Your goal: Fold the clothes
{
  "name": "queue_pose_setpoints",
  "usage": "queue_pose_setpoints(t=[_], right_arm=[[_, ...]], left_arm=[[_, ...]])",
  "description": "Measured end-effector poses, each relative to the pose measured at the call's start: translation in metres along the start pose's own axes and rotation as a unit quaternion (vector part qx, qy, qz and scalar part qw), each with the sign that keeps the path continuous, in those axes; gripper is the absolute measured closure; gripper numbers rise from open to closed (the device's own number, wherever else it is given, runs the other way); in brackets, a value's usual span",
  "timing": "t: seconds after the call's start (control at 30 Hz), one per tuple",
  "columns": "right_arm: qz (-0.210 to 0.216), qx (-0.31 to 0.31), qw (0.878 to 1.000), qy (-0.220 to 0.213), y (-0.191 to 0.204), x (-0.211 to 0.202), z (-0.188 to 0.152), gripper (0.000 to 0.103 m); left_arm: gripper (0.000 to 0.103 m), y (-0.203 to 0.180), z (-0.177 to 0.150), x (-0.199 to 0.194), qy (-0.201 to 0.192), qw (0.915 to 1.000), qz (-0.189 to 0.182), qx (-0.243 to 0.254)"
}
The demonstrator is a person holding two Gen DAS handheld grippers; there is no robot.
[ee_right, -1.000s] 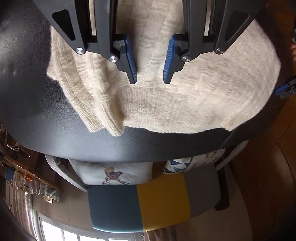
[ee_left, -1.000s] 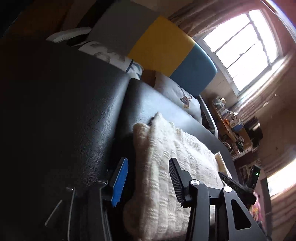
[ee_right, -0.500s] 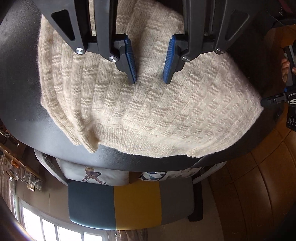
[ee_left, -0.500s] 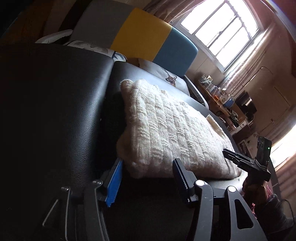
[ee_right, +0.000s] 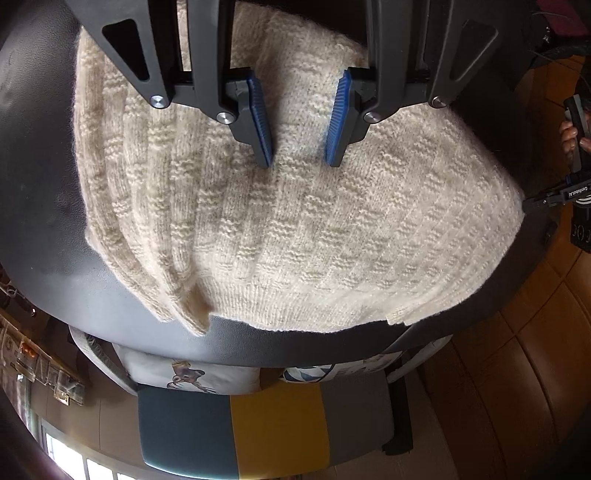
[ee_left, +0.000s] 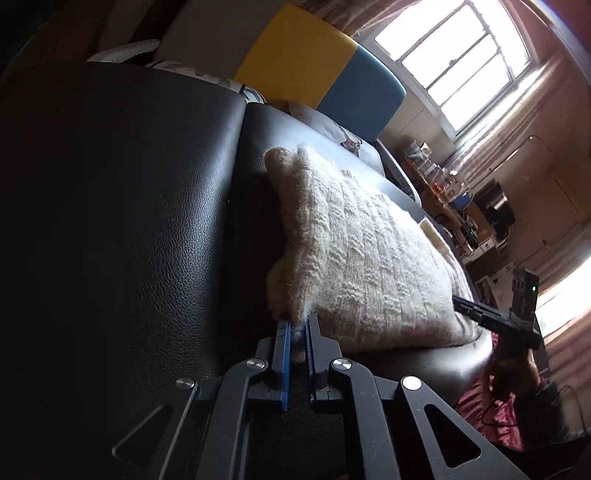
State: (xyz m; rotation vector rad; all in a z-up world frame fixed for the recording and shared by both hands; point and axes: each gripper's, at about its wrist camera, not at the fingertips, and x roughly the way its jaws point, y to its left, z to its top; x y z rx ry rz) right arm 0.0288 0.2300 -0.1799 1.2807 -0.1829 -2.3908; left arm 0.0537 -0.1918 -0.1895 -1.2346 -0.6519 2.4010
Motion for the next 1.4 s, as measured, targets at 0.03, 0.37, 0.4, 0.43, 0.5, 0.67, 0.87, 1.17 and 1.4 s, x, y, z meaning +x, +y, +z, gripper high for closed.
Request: queue_pose_setpoints(t=[0.03,0.37,0.4,0.43,0.5,0.67,0.87,1.17,1.4], right_arm=[[0.010,0.009,1.000,-0.006,-0.003,-0.004,-0.002,0.072],[0.037,0.121,0.992,-0.030,-0.088,-0.089,-0.062,0.071],[0.031,0.131,0.990,-0.031,-0.097,-0.093,-0.069,0.071],[0.025,0.138,0.989,-0.036,-0.105,-0.096,-0.073,0.071],[0.043,0.144,0.988,-0.038,-0.116,-0.092,-0.071,0.071],[0.138,0.147,0.979,-0.018,-0.134,-0.065,-0.054,0.070],[0.284,0.088,0.953,0.052,-0.125,-0.042,-0.039,0.067],[0.336,0.053,0.935,0.101,-0.101,-0.014,-0.039,0.067],[0.335,0.003,0.919,0.207,-0.082,-0.003,-0.072,0.087]], left_arm=[[0.092,-0.001,0.003,-0.005,-0.005,1.0000,0.001,-0.008],[0.052,-0.065,0.033,-0.014,-0.050,0.9972,-0.010,0.055],[0.052,-0.079,0.035,0.000,-0.039,0.9965,-0.015,0.072],[0.052,-0.094,0.037,0.014,-0.028,0.9955,-0.020,0.089],[0.052,-0.126,0.042,0.043,-0.002,0.9912,-0.042,0.126],[0.052,-0.214,0.040,0.116,0.061,0.9628,-0.064,0.255],[0.053,-0.227,0.023,0.161,0.142,0.9399,-0.052,0.306],[0.053,-0.203,0.010,0.135,0.184,0.9346,-0.062,0.298],[0.053,-0.203,0.009,0.137,0.185,0.9386,-0.054,0.286]])
